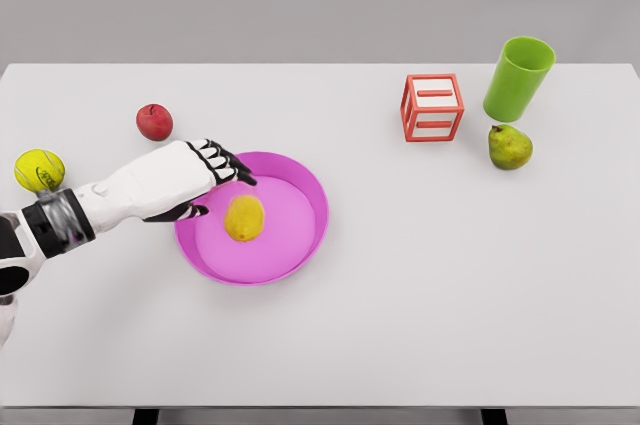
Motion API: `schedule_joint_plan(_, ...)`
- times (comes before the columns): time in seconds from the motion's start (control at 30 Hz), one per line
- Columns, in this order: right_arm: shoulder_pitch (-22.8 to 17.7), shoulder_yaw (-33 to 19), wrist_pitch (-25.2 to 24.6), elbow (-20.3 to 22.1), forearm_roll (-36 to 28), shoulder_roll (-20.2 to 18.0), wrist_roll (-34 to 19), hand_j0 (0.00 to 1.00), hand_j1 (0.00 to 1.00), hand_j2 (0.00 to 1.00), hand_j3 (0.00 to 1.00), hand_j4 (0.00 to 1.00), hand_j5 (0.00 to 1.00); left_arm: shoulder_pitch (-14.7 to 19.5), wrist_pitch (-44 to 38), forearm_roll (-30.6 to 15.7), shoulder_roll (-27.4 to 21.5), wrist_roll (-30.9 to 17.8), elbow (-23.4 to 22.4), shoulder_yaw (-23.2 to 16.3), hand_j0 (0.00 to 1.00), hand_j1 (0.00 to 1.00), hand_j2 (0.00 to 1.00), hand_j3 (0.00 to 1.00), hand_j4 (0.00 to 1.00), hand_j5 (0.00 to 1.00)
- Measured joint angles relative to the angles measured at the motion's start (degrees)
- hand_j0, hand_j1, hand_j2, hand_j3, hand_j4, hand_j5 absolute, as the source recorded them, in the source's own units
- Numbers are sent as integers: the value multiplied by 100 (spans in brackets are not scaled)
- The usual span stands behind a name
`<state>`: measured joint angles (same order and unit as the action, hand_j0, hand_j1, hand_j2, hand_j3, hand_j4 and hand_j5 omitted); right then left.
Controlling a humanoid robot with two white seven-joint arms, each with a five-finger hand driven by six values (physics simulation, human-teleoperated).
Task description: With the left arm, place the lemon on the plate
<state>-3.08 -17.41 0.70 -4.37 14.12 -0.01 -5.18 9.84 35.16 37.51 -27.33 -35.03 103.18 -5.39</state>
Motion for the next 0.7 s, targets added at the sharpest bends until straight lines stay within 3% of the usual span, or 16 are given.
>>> schedule_joint_plan(0.13, 0, 0, 0, 2, 1, 0, 0, 100, 100, 100, 100, 100, 100, 18, 0, -38, -18, 0, 0, 36, 90, 90, 90, 90, 90, 90)
schedule_joint_plan(0.23, 0, 0, 0, 0, 2, 0, 0, 100, 100, 100, 100, 100, 100, 9, 1, -296, -161, 0, 2, 208, 100, 100, 100, 100, 100, 100)
schedule_joint_plan(0.5, 0, 0, 0, 4, 1, 0, 0, 100, 100, 100, 100, 100, 100, -79, 0, -1001, -991, 0, -26, 925, 100, 100, 100, 100, 100, 100)
schedule_joint_plan(0.7, 0, 0, 0, 1, 1, 0, 0, 100, 100, 100, 100, 100, 100, -88, 0, -1088, -1133, 0, -57, 1084, 100, 100, 100, 100, 100, 100)
